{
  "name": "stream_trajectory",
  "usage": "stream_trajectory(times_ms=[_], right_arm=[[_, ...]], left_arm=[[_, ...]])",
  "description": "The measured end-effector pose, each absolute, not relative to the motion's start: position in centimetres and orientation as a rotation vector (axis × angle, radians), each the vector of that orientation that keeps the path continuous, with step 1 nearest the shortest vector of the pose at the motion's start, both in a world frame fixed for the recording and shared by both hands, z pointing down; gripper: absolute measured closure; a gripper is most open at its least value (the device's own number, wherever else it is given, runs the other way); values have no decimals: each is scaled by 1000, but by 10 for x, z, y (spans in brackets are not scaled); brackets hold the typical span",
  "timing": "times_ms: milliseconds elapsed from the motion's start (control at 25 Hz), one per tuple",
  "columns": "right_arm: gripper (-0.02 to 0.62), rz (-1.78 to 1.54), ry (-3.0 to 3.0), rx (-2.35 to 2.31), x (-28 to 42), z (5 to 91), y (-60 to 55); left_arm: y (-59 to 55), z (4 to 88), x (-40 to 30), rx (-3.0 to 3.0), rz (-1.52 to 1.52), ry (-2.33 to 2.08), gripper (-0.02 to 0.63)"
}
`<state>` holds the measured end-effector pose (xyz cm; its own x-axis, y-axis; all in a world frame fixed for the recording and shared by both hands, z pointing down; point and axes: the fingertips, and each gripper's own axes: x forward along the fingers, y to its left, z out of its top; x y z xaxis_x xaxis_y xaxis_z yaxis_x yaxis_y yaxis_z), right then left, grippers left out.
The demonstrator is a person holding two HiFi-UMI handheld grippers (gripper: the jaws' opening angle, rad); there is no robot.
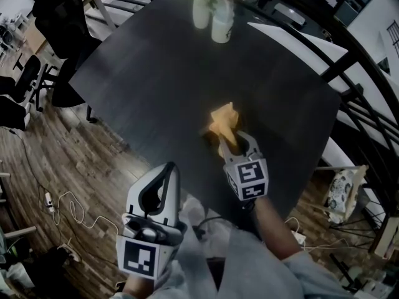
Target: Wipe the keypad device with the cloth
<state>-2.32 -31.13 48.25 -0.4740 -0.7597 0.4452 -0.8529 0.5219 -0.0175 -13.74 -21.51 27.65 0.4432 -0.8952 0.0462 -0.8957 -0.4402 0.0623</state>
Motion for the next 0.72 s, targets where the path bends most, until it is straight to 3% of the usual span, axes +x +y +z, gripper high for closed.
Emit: stream_trajectory(times_ms=[720], right_arm=[[494,262,-2435,1045,-62,503,-254]], left_arm=[[-215,275,-126,2618,-5,-1588,592]])
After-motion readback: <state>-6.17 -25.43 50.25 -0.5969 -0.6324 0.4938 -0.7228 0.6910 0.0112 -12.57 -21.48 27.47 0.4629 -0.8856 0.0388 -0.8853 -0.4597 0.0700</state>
